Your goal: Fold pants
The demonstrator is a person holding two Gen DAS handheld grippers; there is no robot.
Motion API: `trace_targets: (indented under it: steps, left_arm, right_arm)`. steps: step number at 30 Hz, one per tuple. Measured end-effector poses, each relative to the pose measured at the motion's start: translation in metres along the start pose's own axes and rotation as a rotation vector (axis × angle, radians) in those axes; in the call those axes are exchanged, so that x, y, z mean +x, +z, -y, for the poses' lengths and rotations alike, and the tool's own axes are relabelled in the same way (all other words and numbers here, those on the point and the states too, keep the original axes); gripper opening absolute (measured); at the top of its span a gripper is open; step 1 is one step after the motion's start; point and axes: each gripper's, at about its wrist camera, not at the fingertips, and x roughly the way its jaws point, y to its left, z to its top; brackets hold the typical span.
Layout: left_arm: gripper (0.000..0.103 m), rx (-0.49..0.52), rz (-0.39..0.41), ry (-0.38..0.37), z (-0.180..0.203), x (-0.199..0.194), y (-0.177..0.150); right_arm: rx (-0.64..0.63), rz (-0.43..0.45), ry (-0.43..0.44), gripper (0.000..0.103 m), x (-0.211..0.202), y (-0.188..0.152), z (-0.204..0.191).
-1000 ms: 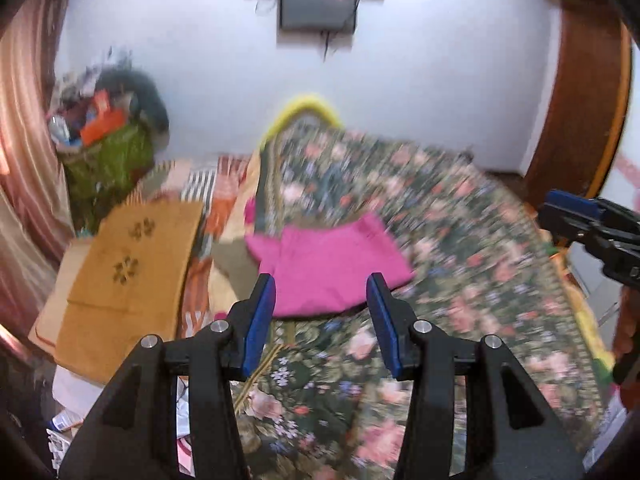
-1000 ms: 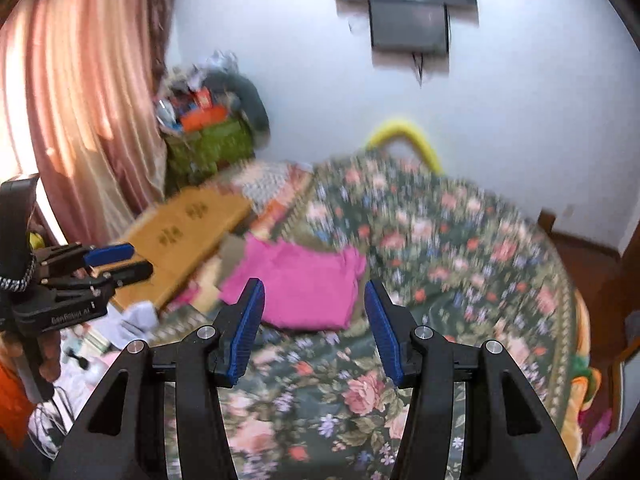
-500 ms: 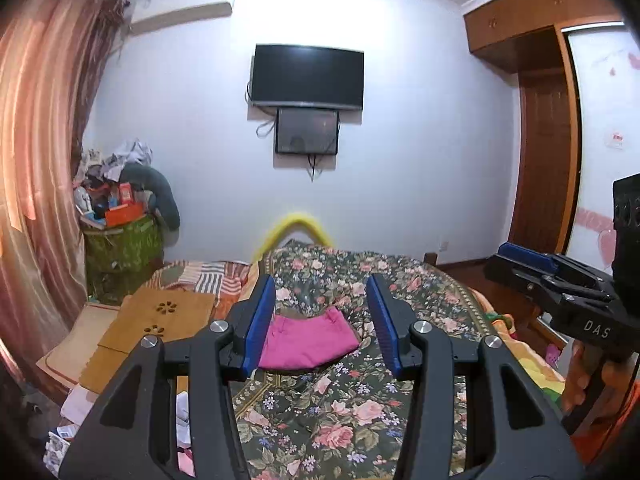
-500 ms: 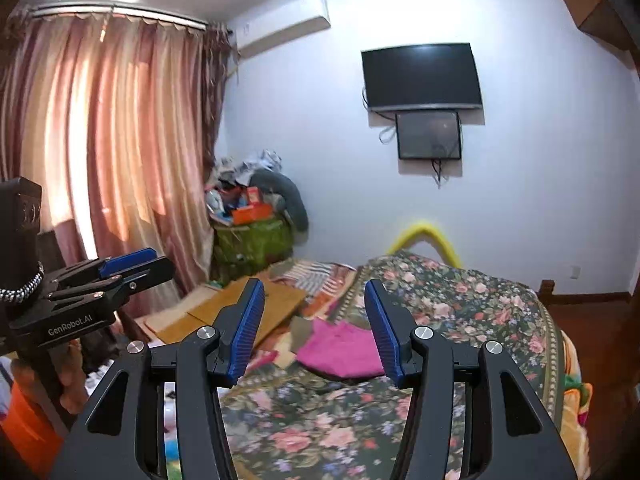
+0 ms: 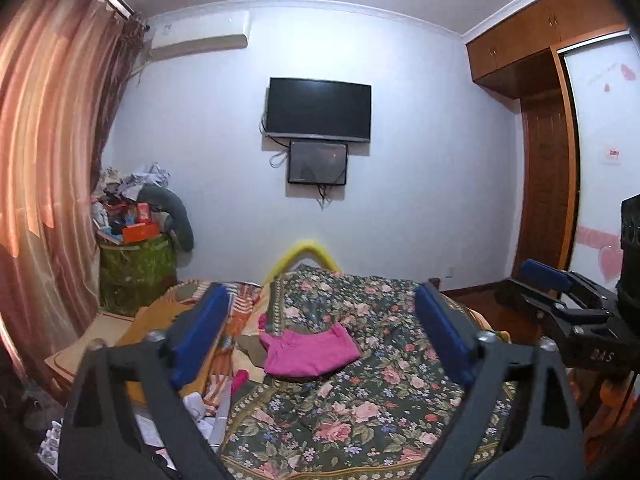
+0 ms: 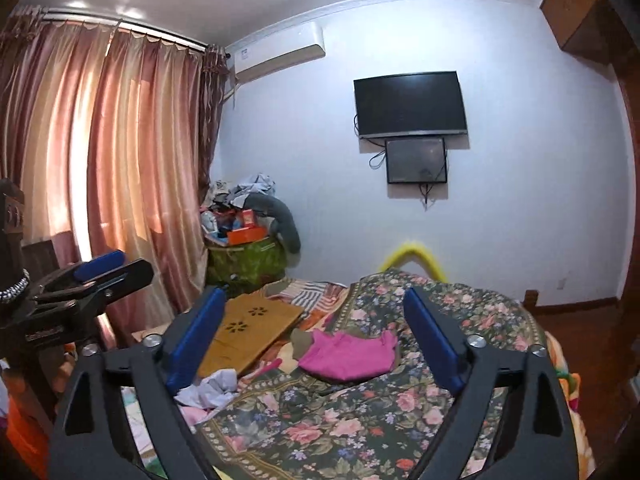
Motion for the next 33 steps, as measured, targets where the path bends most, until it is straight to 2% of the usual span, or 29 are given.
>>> trace_targets:
  steps: [2, 33]
  left_arm:
    - [0.103, 0.004, 0.007, 0.001, 0.002, -0.003, -0.002]
    - [0.103, 0.006, -0.049, -0.013, 0.01, 0.008, -0.016]
  right_arm:
    - [-0.011, 0.008, -0.014, 0.103, -0.001, 0.001, -0.003]
    - [-0.023, -0.008, -0.056, 0.103, -0.013, -0.005, -0.006]
